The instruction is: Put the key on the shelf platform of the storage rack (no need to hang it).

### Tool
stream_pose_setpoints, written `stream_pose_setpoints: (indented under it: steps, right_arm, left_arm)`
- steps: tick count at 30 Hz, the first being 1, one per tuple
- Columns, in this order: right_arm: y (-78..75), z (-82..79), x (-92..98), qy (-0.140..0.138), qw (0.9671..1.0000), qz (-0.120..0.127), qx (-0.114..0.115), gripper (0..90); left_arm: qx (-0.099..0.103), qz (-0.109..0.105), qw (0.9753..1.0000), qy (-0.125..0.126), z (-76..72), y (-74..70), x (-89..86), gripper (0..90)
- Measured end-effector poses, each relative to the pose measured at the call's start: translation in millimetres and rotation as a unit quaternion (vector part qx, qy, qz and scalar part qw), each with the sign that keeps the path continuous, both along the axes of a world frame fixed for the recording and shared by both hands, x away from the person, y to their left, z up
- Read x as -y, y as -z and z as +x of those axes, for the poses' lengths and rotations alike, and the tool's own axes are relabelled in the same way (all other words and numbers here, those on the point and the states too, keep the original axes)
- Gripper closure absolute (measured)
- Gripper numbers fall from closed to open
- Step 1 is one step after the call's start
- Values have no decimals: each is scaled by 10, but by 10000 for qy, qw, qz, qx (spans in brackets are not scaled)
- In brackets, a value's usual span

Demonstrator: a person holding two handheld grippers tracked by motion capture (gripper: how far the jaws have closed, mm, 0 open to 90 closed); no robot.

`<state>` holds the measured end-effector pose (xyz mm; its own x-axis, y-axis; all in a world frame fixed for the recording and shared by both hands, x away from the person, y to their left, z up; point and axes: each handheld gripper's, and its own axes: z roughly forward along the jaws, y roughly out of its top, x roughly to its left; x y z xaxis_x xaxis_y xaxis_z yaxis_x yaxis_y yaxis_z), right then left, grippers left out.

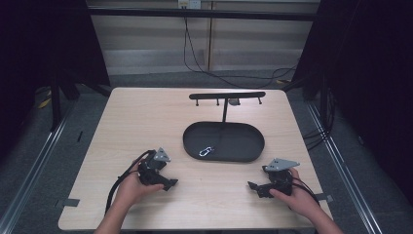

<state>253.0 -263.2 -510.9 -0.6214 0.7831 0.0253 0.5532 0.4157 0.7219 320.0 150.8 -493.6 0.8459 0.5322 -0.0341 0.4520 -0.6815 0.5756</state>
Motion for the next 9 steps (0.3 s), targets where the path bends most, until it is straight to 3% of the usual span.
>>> stream_pose_setpoints:
  steps: [3, 9]
  right_arm:
    - [0, 0, 0, -3, 10000, -3, 3, 142]
    - [0, -1, 1, -9, 10000, -2, 6, 142]
  left_arm:
    - [64, -106, 9999, -9, -17, 16, -25, 152]
    - [66, -72, 10000, -9, -18, 13, -25, 151]
